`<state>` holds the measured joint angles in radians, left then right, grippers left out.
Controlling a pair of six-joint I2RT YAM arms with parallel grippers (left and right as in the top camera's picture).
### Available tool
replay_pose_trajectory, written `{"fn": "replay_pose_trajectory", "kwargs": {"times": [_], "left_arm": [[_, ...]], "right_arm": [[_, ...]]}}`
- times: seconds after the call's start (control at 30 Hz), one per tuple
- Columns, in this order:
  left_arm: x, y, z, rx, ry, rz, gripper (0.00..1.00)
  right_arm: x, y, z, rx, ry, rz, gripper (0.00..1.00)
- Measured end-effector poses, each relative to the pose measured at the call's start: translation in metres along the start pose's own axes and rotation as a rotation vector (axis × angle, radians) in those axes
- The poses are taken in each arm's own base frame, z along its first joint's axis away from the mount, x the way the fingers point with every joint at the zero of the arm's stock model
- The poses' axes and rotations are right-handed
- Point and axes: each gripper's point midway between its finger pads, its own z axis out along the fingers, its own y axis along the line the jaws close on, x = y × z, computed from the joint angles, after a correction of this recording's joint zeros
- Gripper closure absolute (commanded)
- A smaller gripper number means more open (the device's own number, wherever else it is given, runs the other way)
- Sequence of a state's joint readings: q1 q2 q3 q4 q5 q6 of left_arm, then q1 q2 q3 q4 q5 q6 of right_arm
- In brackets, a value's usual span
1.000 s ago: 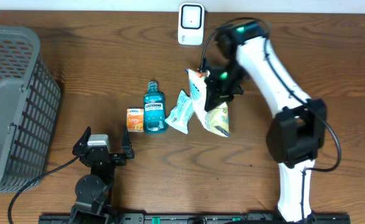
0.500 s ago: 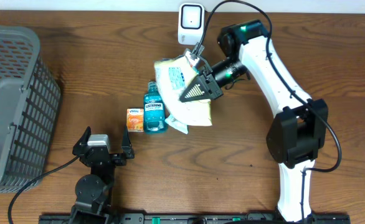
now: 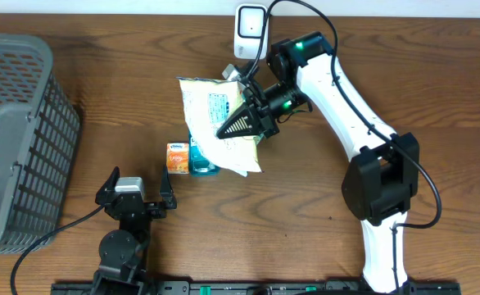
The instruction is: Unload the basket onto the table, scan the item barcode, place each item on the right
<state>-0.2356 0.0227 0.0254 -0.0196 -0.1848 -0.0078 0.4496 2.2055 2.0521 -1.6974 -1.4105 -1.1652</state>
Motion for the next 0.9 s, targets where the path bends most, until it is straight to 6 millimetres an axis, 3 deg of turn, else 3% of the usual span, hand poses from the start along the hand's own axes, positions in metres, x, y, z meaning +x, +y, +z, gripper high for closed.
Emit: {"fn": "replay_pose_trajectory", "kwargs": {"times": [0.2, 0.33, 0.43, 0.57, 0.73, 0.83, 0.9], "left_arm": [[0.000, 0.000, 0.000, 0.000, 0.000, 0.000, 0.02], [0.000, 0.000, 0.000, 0.000, 0.000, 0.000, 0.02], [0.000, 0.000, 0.000, 0.000, 0.000, 0.000, 0.02], [0.000, 0.000, 0.000, 0.000, 0.000, 0.000, 0.02], [0.000, 0.000, 0.000, 0.000, 0.000, 0.000, 0.02], [0.000, 0.000, 0.000, 0.000, 0.001, 0.000, 0.02], [0.000, 0.000, 0.000, 0.000, 0.000, 0.000, 0.02]], "right_arm": [[-0.003, 0.002, 0.002, -0.015, -0.016, 0.239, 0.84], [-0.001, 0.000, -0.001, -0.002, -0.006, 0.597, 0.84], [0.002, -0.003, -0.004, 0.019, 0.002, 0.900, 0.97], [0.004, -0.010, -0.016, 0.049, -0.019, 1.177, 0.92], [0.017, -0.043, -0.031, 0.216, 0.003, 1.070, 0.77], [0.046, -0.052, -0.036, 0.374, 0.115, 1.058, 0.73], [0.062, -0.048, -0.038, 0.426, 0.195, 1.059, 0.71]]}}
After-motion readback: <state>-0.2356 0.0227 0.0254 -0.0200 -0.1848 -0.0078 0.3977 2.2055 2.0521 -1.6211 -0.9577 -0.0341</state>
